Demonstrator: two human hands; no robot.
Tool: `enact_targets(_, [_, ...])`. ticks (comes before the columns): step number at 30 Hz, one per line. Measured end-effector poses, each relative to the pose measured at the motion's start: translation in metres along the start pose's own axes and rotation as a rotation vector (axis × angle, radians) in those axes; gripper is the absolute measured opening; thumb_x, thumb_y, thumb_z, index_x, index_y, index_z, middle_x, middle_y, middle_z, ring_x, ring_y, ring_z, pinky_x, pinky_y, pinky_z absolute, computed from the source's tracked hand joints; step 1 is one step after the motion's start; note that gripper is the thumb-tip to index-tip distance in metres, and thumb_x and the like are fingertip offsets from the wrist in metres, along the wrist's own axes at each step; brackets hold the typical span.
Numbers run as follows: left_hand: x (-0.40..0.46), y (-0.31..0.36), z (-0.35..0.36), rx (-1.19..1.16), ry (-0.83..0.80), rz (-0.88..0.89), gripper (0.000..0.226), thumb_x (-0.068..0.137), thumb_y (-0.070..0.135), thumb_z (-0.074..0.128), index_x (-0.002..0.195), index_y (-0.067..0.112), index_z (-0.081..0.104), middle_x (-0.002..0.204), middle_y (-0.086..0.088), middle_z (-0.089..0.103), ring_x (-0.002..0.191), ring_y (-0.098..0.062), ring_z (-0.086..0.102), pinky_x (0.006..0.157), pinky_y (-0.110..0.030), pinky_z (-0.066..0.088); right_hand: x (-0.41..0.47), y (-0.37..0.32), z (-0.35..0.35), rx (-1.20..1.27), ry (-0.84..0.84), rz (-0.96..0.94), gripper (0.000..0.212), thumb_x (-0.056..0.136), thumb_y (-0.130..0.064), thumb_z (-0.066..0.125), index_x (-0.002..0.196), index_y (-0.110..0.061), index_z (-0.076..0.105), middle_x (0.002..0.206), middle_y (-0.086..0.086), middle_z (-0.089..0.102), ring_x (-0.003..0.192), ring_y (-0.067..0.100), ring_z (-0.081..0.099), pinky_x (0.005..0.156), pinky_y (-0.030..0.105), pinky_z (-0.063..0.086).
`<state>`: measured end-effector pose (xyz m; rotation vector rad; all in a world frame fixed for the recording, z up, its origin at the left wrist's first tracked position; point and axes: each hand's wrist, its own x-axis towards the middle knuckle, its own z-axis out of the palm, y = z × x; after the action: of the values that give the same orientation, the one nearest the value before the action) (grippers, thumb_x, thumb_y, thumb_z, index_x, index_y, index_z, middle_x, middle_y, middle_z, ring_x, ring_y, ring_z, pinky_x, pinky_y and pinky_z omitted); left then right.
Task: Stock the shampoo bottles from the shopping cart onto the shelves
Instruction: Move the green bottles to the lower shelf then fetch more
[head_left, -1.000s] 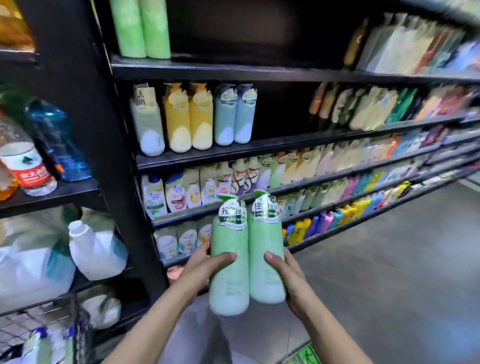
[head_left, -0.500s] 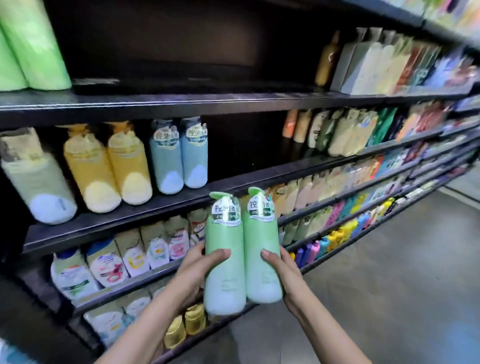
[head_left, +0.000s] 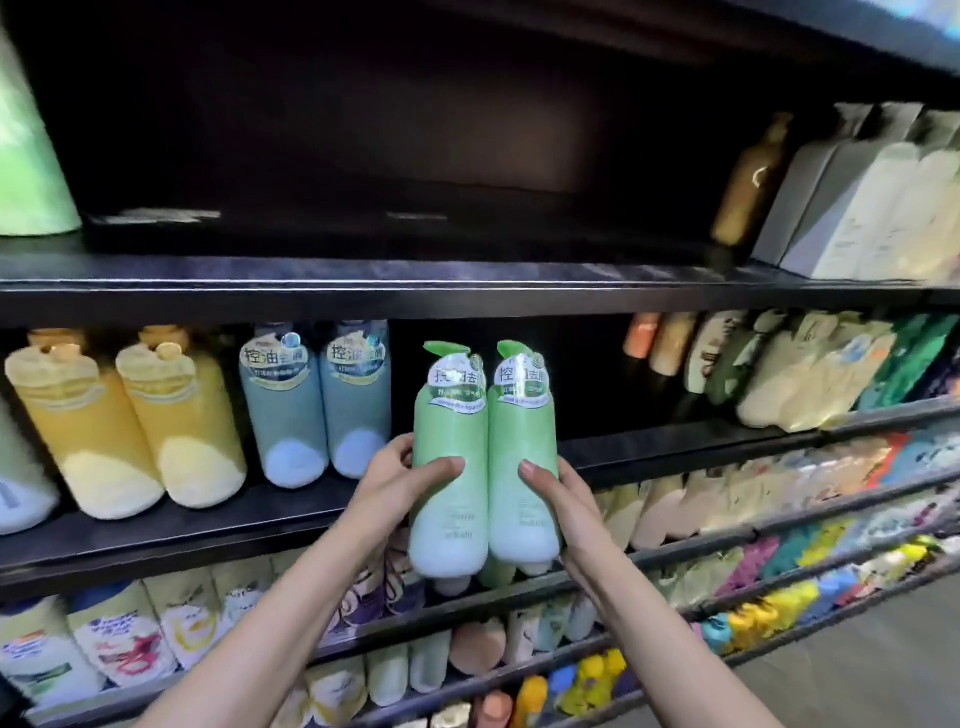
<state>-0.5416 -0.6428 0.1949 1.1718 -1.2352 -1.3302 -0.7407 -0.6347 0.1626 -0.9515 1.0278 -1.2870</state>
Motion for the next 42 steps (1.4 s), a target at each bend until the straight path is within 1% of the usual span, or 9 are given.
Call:
enact_targets(8, [0.076, 0.022, 0.032, 0.189, 0.193, 0.158, 0.026, 0.075, 0.007, 0.077, 0.088, 0.021, 0.060, 0.081, 0.008, 0.069, 0.060, 0.006, 0.065, 0.052, -0.009, 0.047, 0.099, -0.034, -0.032, -0.038, -0.135, -0.050, 0.058, 0.067, -0.017, 0.074, 0.120, -0.005, 0.052, 0.114, 0.019, 0.068, 0.099, 0.031, 0.068, 0.077, 0.039, 0.058])
enact_targets(16, [0.102, 0.002, 0.039, 0.162, 0.275, 0.196, 0.063, 0.057, 0.014, 0.082, 0.109, 0.029, 0.051, 0.103, 0.008, 0.068, 0.083, 0.004, 0.067, 0.067, -0.013, 0.052, 0.150, -0.023, -0.052, -0.154, -0.245, -0.075, 0.094, 0.045, -0.019, 0.087, 0.128, -0.017, 0.042, 0.116, 0.014, 0.067, 0.106, 0.027, 0.066, 0.091, 0.045, 0.053])
enact_targets(25, [0.115, -0.011, 0.034, 0.208, 0.249, 0.181, 0.072, 0.074, -0.004, 0.074, 0.129, 0.027, 0.041, 0.116, 0.017, 0.060, 0.097, 0.015, 0.059, 0.080, -0.006, 0.047, 0.170, -0.015, -0.064, -0.232, -0.392, -0.073, 0.085, 0.061, -0.005, 0.078, 0.134, -0.022, 0.038, 0.121, 0.003, 0.066, 0.112, 0.019, 0.063, 0.095, 0.035, 0.050])
enact_targets(28, [0.115, -0.010, 0.031, 0.210, 0.216, 0.161, 0.081, 0.069, 0.010, 0.078, 0.137, 0.028, 0.038, 0.125, 0.015, 0.059, 0.111, 0.008, 0.056, 0.091, -0.011, 0.044, 0.172, -0.019, -0.068, -0.375, -0.414, -0.080, 0.077, 0.067, -0.017, 0.075, 0.133, -0.027, 0.037, 0.125, 0.003, 0.063, 0.112, 0.014, 0.062, 0.099, 0.034, 0.049])
enact_targets(31, [0.112, -0.021, 0.042, 0.233, 0.267, 0.181, 0.085, 0.066, 0.012, 0.079, 0.135, 0.029, 0.033, 0.119, 0.018, 0.057, 0.104, 0.014, 0.056, 0.085, -0.005, 0.043, 0.167, -0.017, -0.071, -0.571, -0.398, -0.104, 0.081, 0.069, -0.025, 0.081, 0.135, -0.023, 0.035, 0.118, -0.007, 0.063, 0.103, -0.001, 0.062, 0.094, 0.022, 0.049])
enact_targets(33, [0.109, -0.039, 0.054, 0.315, 0.400, 0.190, 0.089, 0.060, 0.019, 0.085, 0.132, 0.025, 0.033, 0.120, 0.009, 0.055, 0.109, 0.006, 0.055, 0.091, -0.011, 0.043, 0.158, -0.010, -0.072, -0.663, -0.324, -0.131, 0.094, 0.063, -0.030, 0.087, 0.138, -0.018, 0.031, 0.122, -0.008, 0.056, 0.108, 0.000, 0.057, 0.092, 0.016, 0.045])
enact_targets(35, [0.109, -0.056, 0.063, 0.431, 0.557, 0.193, 0.092, 0.056, 0.027, 0.088, 0.132, 0.017, 0.036, 0.125, -0.003, 0.049, 0.119, -0.013, 0.048, 0.102, -0.029, 0.041, 0.153, 0.001, -0.072, -0.725, -0.235, -0.170, 0.104, 0.054, -0.045, 0.086, 0.137, -0.018, 0.031, 0.131, -0.002, 0.050, 0.119, 0.011, 0.053, 0.101, 0.030, 0.045])
enact_targets(38, [0.112, -0.068, 0.069, 0.466, 0.717, 0.196, 0.081, 0.059, 0.027, 0.088, 0.124, 0.011, 0.044, 0.121, -0.009, 0.053, 0.115, -0.024, 0.052, 0.099, -0.043, 0.044, 0.157, 0.011, -0.067, -0.772, -0.159, -0.172, 0.099, 0.049, -0.059, 0.080, 0.127, -0.015, 0.040, 0.122, 0.003, 0.057, 0.112, 0.019, 0.059, 0.095, 0.042, 0.051])
enact_targets(42, [0.118, -0.068, 0.067, 0.449, 0.741, 0.214, 0.074, 0.064, 0.024, 0.085, 0.127, 0.012, 0.047, 0.118, -0.008, 0.061, 0.109, -0.024, 0.057, 0.095, -0.041, 0.047, 0.164, 0.005, -0.058, -0.811, -0.133, -0.244, 0.069, 0.062, -0.035, 0.085, 0.116, -0.011, 0.050, 0.107, 0.005, 0.067, 0.099, 0.021, 0.064, 0.086, 0.037, 0.052])
